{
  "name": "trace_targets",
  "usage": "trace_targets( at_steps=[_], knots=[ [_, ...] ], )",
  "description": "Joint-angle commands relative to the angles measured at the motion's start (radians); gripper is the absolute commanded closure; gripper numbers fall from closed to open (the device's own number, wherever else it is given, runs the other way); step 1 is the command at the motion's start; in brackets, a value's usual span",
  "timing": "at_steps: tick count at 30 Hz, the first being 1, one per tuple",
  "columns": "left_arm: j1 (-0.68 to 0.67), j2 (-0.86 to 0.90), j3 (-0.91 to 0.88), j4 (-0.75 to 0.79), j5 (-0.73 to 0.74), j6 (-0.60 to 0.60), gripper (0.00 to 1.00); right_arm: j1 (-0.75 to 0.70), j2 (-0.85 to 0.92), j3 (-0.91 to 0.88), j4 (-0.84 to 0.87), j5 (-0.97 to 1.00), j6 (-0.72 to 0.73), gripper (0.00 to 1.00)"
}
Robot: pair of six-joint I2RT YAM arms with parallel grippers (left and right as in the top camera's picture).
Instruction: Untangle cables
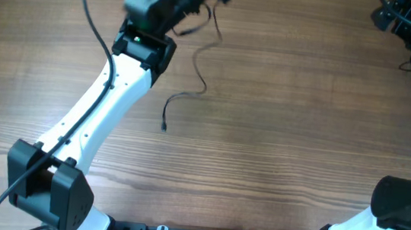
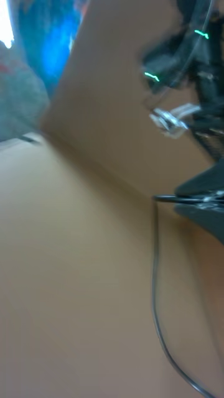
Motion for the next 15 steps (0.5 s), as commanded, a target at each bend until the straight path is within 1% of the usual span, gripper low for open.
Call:
trace_targets(
  at_steps=[1,3,4,6,8,9,11,13,14,15],
  knots=[
    [-0.039,0.012,-0.004,-0.473,0.079,0.404,0.96,0.009,0.011,-0.009,-0.024,-0.072,-0.077,0.0],
    [-0.066,0.017,-0.004,-0.774,0.061,0.595,0.96,0.029,0.013,-0.017,-0.035,-0.135,-0.103,0.0],
    [-0.077,0.018,-0.004,-0.938,-0.065,0.663,0.96,0.051,0.013,-0.029,-0.044,-0.15,-0.103,0.0],
    [-0.082,0.018,-0.005,-1.143,-0.342,0.669,0.96,0.099,0.013,-0.07,-0.034,-0.147,-0.13,0.0],
    [-0.079,0.018,-0.005,-1.24,-0.429,0.661,0.96,0.144,0.013,-0.125,0.0,-0.145,-0.128,0.0],
    [-0.073,0.018,-0.005,-1.285,-0.463,0.582,0.96,0.168,0.013,-0.169,0.027,-0.127,-0.119,0.0],
    [-0.059,0.018,-0.016,-1.32,-0.481,0.441,0.96,0.184,0.013,-0.237,0.054,-0.076,-0.063,0.0],
    [-0.034,0.018,-0.058,-1.325,-0.581,0.168,0.96,0.187,0.013,-0.329,0.08,-0.077,-0.061,0.0],
    [-0.014,0.019,-0.092,-1.314,-0.622,0.029,0.92,0.187,0.013,-0.378,0.09,-0.081,-0.062,0.0],
    [0.005,0.02,-0.13,-1.278,-0.623,-0.086,0.78,0.187,0.013,-0.411,0.101,-0.107,-0.078,0.01]
  ],
)
